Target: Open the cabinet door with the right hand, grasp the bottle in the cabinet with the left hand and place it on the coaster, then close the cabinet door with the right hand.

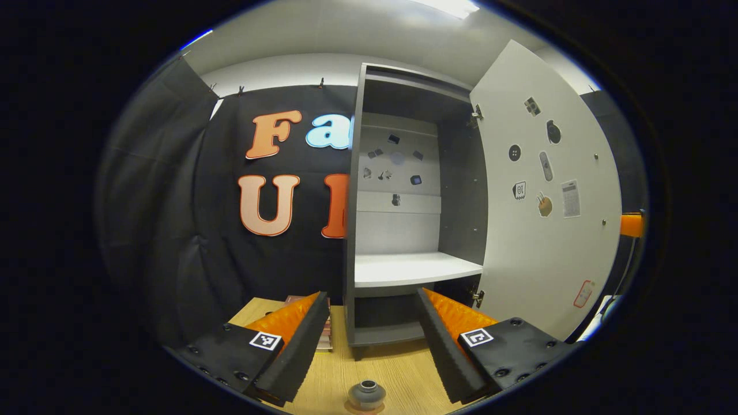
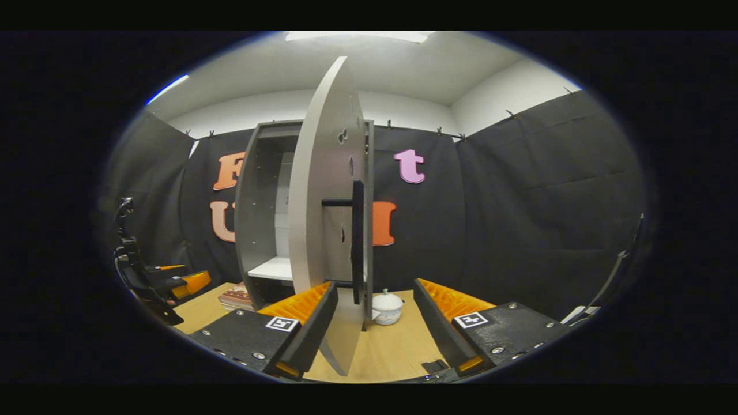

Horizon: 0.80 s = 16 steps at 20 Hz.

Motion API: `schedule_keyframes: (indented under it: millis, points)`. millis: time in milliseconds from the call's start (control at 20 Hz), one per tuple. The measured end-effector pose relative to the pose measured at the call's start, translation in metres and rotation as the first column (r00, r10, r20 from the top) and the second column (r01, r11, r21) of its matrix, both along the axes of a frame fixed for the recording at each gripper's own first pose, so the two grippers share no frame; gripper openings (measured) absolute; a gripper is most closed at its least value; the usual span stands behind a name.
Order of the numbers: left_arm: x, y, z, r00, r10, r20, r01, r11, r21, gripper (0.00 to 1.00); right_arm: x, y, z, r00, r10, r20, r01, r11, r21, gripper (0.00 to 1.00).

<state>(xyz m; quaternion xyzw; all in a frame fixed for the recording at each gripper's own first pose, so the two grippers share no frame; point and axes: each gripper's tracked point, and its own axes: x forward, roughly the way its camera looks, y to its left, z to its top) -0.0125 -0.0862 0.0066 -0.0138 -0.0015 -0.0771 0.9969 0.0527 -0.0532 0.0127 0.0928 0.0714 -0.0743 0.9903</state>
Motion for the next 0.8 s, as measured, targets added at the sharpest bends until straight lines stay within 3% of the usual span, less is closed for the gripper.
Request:
schedule_keyframes:
  millis: [50, 100, 150, 450, 650, 800]
  points:
    - [0.005, 0.005, 0.0, 1.0, -0.007, 0.002, 0.007, 1.0, 0.0, 0.97, 0.003, 0.01, 0.001, 1.0, 0.019, 0.0, -0.019, 1.0, 0.009, 0.82]
    - [0.011, 0.009, 0.001, 1.0, -0.014, 0.002, 0.014, 1.0, 0.001, 0.97, 0.007, 0.02, 0.003, 0.999, 0.039, 0.003, -0.039, 0.999, 0.02, 0.91]
    - [0.014, 0.013, 0.001, 1.0, -0.024, 0.004, 0.024, 1.0, 0.001, 0.97, 0.011, 0.031, 0.004, 0.998, 0.059, 0.007, -0.059, 0.998, 0.03, 0.81]
    - [0.044, 0.049, -0.003, 0.997, -0.07, 0.01, 0.07, 0.997, 0.018, 0.97, 0.046, 0.086, 0.008, 0.993, 0.112, 0.024, -0.114, 0.989, 0.092, 0.67]
    - [0.061, 0.074, -0.005, 0.996, -0.084, 0.005, 0.084, 0.996, 0.003, 0.97, 0.073, 0.118, 0.004, 0.988, 0.152, 0.026, -0.154, 0.977, 0.149, 0.67]
    - [0.071, 0.09, -0.006, 0.998, -0.07, 0.003, 0.07, 0.998, -0.002, 0.97, 0.095, 0.137, 0.001, 0.981, 0.19, 0.036, -0.193, 0.966, 0.174, 0.54]
